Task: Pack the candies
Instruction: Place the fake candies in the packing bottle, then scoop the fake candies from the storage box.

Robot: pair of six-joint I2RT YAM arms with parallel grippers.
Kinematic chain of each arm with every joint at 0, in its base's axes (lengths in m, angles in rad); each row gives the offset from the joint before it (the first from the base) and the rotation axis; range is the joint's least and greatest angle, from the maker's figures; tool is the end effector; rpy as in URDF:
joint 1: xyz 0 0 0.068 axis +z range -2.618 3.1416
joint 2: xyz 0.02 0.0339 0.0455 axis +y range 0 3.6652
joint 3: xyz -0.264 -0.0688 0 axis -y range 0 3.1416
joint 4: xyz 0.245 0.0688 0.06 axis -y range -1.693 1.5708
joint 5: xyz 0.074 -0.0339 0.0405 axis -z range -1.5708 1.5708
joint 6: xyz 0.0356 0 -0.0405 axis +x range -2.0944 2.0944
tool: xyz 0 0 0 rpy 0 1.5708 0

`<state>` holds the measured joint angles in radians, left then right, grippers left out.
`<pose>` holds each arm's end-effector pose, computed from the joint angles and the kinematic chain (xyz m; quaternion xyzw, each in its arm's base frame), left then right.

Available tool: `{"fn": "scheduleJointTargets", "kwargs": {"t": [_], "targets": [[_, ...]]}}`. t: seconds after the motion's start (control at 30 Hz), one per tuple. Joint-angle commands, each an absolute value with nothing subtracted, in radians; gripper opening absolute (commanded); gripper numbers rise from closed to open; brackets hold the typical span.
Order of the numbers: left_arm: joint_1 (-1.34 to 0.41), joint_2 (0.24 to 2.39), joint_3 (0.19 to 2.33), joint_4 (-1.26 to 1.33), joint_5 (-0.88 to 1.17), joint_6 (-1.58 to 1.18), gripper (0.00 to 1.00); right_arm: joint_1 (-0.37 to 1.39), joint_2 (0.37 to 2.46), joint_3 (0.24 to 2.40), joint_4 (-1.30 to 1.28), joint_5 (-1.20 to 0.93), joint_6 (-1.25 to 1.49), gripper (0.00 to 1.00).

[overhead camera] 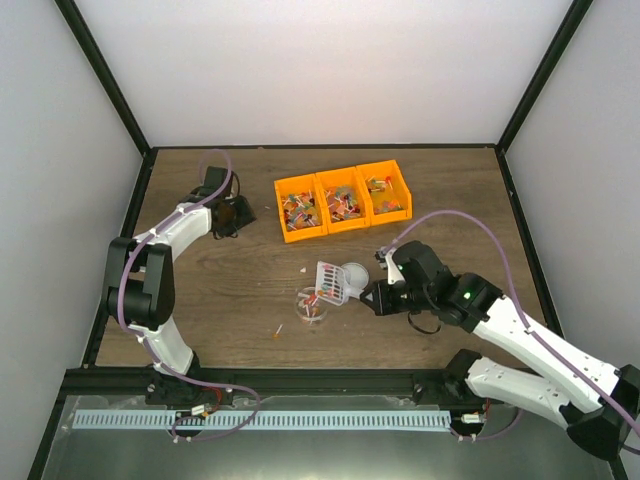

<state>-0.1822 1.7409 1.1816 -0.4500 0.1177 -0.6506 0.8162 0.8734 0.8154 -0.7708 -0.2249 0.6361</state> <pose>0.3557 -0.0698 0.2020 -0.2067 0.9368 -0.1636 0.2301 0.1120 0.1307 0.2814 -0.1238 0.9187 0.3174 0.1999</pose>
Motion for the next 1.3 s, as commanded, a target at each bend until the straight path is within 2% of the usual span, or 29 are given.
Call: {"fn": "scheduleJointTargets", "kwargs": {"t": [0.0, 0.37, 0.7, 0.87, 1.0, 1.27], "targets": [[-0.172, 1.731, 1.175, -0.436, 0.127, -0.643, 0.50, 0.828, 0.896, 0.892, -0.824, -0.179, 0.597, 0.01], [-0.167, 1.735, 1.178, -0.434, 0.131, -0.646, 0.50, 0.864, 0.958, 0.991, -0.934, -0.115, 0.555, 0.01], [-0.168, 1.751, 1.187, -0.419, 0.157, -0.675, 0.50, 0.992, 1.025, 1.040, -0.986, -0.009, 0.616, 0.01], [-0.183, 1.745, 1.205, -0.423, 0.152, -0.687, 0.51, 0.991, 0.951, 1.062, -0.917, 0.048, 0.689, 0.01], [-0.223, 1.752, 1.250, -0.455, 0.105, -0.729, 0.52, 0.935, 0.953, 1.108, -0.865, 0.096, 0.731, 0.01], [-0.315, 1.821, 1.375, -0.534, 0.009, -0.742, 0.52, 0.693, 1.149, 1.194, -0.714, 0.150, 0.823, 0.01]]}}
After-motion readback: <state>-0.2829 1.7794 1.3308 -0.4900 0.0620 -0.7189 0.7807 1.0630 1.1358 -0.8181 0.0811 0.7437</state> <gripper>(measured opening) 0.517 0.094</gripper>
